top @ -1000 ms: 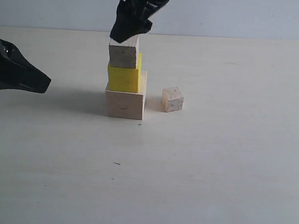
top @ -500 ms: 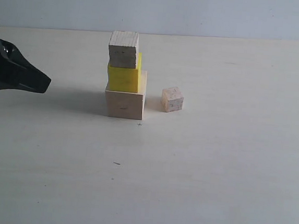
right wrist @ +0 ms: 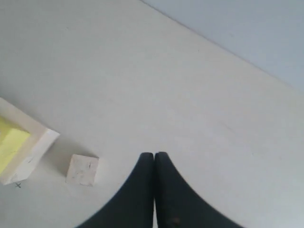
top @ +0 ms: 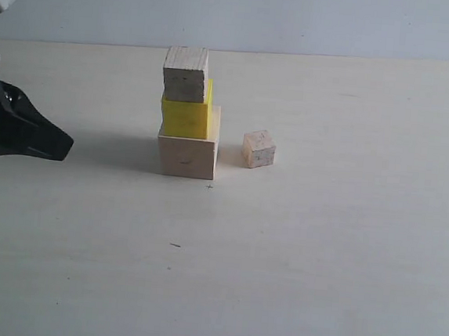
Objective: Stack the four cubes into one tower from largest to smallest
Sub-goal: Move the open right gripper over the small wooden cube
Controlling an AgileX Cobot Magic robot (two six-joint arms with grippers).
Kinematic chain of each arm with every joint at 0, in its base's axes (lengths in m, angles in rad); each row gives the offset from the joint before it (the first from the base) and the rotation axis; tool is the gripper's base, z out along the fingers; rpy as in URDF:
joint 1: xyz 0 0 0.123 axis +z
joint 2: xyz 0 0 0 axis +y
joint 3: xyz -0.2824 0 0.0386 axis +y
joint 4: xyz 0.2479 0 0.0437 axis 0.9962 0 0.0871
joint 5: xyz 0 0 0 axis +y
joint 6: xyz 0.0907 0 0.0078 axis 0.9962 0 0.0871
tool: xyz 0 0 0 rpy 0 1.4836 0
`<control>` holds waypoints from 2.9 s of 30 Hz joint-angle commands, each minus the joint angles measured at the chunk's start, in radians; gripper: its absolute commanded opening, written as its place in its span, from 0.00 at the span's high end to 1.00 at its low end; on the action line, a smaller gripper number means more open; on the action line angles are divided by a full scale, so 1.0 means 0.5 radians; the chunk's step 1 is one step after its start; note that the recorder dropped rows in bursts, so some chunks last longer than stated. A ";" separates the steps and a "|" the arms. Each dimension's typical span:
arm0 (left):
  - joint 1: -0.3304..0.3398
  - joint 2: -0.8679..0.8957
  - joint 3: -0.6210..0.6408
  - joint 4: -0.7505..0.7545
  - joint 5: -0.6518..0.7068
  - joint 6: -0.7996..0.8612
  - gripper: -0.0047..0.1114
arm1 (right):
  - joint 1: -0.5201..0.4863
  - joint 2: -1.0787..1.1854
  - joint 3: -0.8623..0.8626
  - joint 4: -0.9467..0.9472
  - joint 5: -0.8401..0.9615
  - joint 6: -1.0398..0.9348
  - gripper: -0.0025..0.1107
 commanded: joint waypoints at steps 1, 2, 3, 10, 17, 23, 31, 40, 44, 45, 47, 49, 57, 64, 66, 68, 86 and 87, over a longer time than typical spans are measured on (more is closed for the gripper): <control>-0.001 -0.011 0.010 0.025 -0.004 0.009 0.96 | -0.054 0.121 0.002 0.027 0.079 0.091 0.98; -0.001 -0.011 0.010 0.030 -0.011 0.009 0.96 | -0.054 0.154 0.002 0.047 0.079 0.091 0.98; -0.001 -0.011 0.010 0.039 -0.029 0.009 0.96 | -0.054 0.216 0.002 0.097 0.079 0.091 0.98; -0.001 0.027 0.010 0.296 -0.034 -0.168 0.96 | -0.100 0.474 0.002 0.134 0.079 0.106 0.98; -0.001 0.031 0.010 0.325 -0.026 -0.197 0.96 | -0.129 0.572 0.002 0.306 0.079 0.140 0.96; -0.001 0.031 0.010 0.308 -0.026 -0.201 0.96 | -0.129 0.624 0.002 0.375 0.079 0.140 0.64; -0.001 0.031 0.010 0.308 -0.014 -0.201 0.96 | -0.125 0.692 0.002 0.482 0.079 0.140 0.38; -0.001 0.031 0.010 0.316 -0.005 -0.201 0.96 | -0.125 0.771 0.002 0.736 0.079 0.023 0.38; -0.001 0.031 0.010 0.321 -0.005 -0.201 0.96 | -0.129 0.771 0.002 0.736 0.079 -0.031 0.38; -0.001 0.031 0.010 0.321 -0.005 -0.201 0.96 | -0.129 0.771 0.002 0.732 0.079 -0.031 0.38; -0.001 0.031 0.010 0.321 -0.005 -0.201 0.96 | -0.140 0.771 0.002 0.728 0.079 -0.031 0.38; -0.001 0.031 0.010 0.321 -0.005 -0.201 0.96 | -0.140 0.771 0.002 0.724 0.079 -0.031 0.38; -0.001 0.031 0.010 0.321 -0.005 -0.201 0.96 | -0.140 0.771 0.002 0.742 0.079 -0.031 0.38; -0.001 0.031 0.010 0.322 -0.013 -0.201 0.96 | -0.135 0.771 0.002 0.774 0.079 -0.059 0.38; -0.001 0.031 0.010 0.322 -0.013 -0.201 0.96 | -0.135 0.771 0.014 0.774 0.079 -0.059 0.38; -0.001 0.031 0.010 0.322 -0.013 -0.201 0.96 | -0.135 0.771 0.054 0.782 0.079 -0.062 0.38; -0.001 0.031 0.010 0.322 -0.013 -0.201 0.96 | -0.135 0.771 0.121 0.859 0.079 -0.150 0.38; -0.001 0.031 0.010 0.322 -0.017 -0.201 0.96 | -0.135 0.771 0.121 0.859 0.079 -0.154 0.38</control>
